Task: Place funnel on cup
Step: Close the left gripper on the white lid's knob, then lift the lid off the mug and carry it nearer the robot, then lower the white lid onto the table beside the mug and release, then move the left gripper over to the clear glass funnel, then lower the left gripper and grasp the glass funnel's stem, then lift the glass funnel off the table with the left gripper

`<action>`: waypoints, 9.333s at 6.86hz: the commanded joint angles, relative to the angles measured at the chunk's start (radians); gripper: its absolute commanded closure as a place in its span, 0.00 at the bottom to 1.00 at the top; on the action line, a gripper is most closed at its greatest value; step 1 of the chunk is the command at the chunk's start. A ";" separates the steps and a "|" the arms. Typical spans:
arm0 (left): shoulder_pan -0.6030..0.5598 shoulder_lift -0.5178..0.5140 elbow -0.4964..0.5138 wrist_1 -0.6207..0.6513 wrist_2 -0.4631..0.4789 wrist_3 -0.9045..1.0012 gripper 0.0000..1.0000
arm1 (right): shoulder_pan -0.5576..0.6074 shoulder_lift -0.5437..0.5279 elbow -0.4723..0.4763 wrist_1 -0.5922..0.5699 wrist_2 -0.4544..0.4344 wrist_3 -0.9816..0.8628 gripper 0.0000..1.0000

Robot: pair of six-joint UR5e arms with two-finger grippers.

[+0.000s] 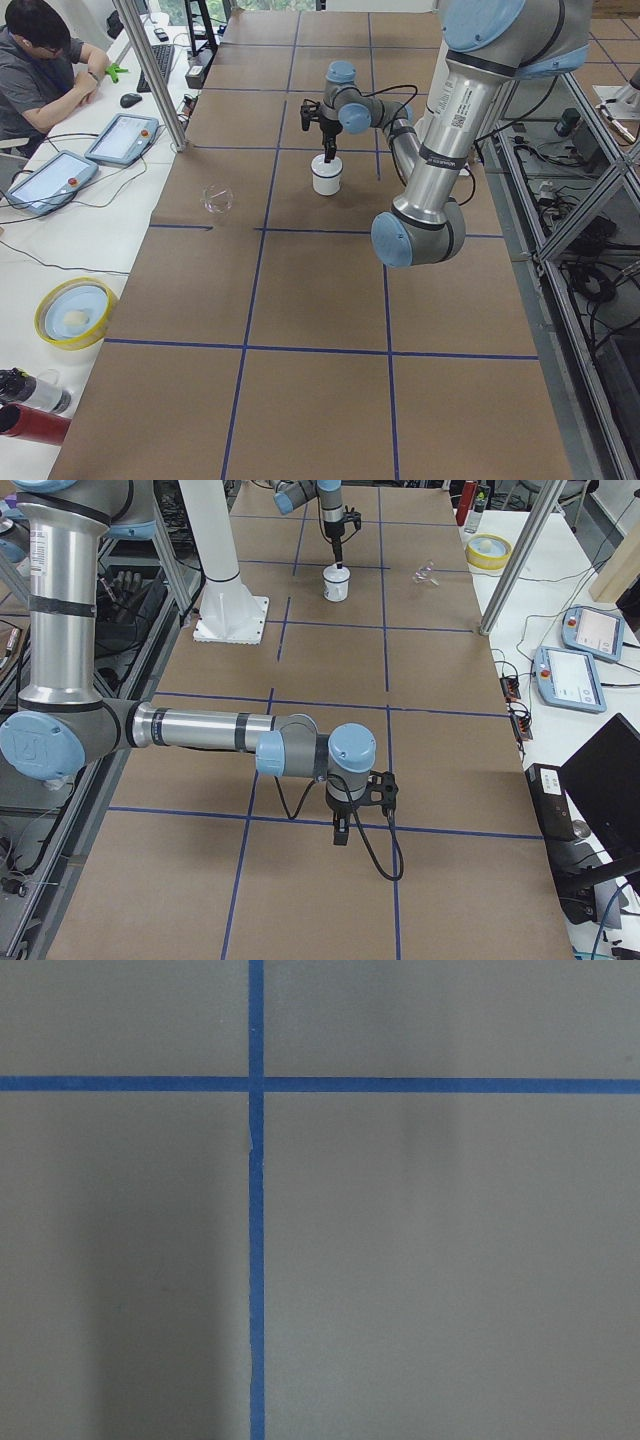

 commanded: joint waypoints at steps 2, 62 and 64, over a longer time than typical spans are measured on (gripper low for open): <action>0.007 0.002 0.010 0.000 0.004 0.001 0.14 | 0.000 0.000 0.000 0.000 0.000 0.000 0.00; -0.340 -0.225 0.596 -0.913 0.218 -0.726 1.00 | 0.000 0.000 0.000 0.000 0.000 0.000 0.00; -0.338 -0.219 0.323 -0.558 0.060 -0.589 1.00 | 0.000 0.000 0.000 0.000 0.000 0.000 0.00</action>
